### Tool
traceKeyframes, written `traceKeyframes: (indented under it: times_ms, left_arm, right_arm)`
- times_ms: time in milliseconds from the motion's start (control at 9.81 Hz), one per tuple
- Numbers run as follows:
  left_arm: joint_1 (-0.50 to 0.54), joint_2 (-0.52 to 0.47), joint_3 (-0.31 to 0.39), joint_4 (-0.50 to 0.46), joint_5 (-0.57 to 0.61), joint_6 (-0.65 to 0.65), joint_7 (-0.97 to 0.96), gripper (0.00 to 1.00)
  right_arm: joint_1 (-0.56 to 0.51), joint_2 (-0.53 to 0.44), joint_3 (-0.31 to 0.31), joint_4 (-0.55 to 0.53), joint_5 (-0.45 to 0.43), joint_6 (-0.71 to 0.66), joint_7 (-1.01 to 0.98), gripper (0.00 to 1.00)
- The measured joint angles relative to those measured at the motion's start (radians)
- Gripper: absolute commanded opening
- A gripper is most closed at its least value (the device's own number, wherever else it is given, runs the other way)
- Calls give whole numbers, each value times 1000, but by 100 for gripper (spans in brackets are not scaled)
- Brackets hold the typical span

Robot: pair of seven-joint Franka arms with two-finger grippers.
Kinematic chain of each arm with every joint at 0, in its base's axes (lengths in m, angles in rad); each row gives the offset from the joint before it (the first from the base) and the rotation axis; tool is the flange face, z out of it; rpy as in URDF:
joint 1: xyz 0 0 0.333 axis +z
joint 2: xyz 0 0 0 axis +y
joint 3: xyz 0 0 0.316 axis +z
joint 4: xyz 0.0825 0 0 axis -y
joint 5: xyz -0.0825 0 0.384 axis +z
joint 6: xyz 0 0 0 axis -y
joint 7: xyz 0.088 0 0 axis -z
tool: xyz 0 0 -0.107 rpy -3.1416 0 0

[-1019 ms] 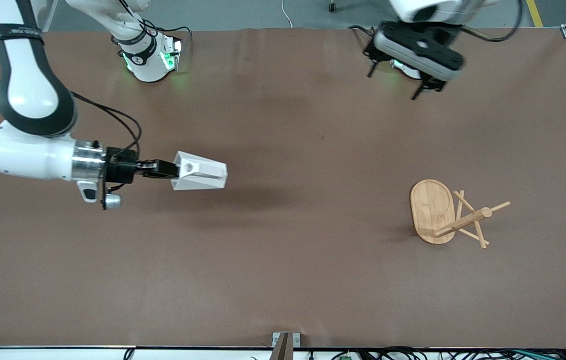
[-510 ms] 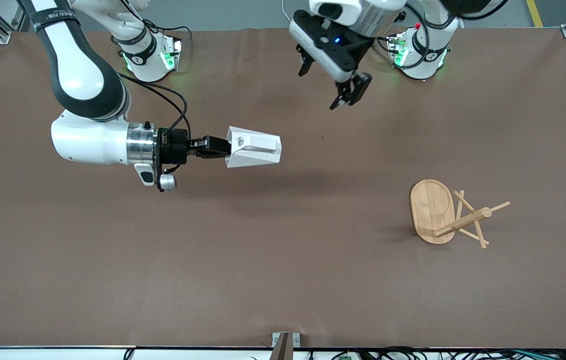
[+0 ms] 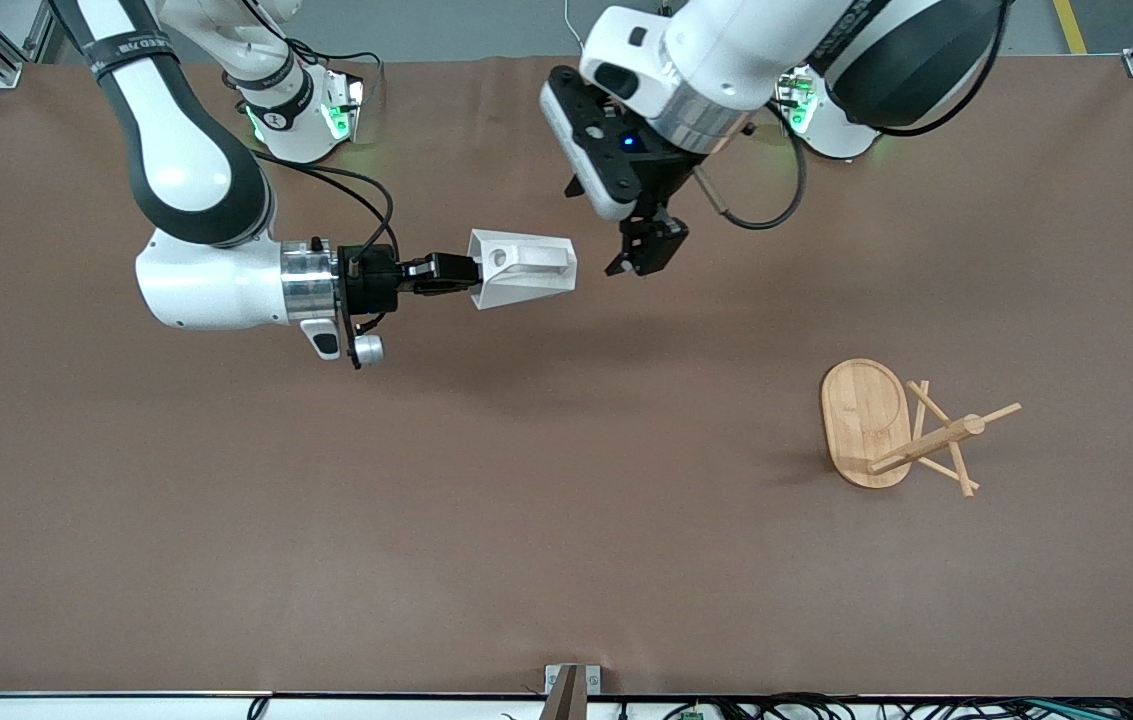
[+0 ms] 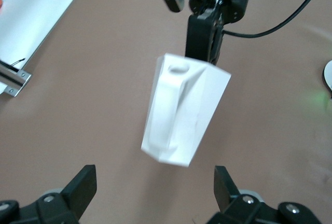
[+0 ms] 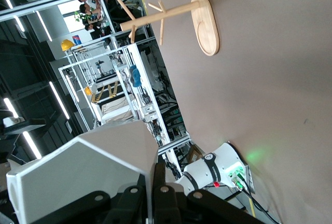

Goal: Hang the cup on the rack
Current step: 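Grasp the white cup with the left gripper from the right gripper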

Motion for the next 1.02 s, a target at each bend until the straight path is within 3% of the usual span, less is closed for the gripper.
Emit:
traceKeyframes:
  times_ms: [1019]
  left_arm:
    - [-49, 130, -3, 15, 21, -8, 130, 100]
  right_arm:
    - [0, 0, 9, -3, 1, 0, -2, 0]
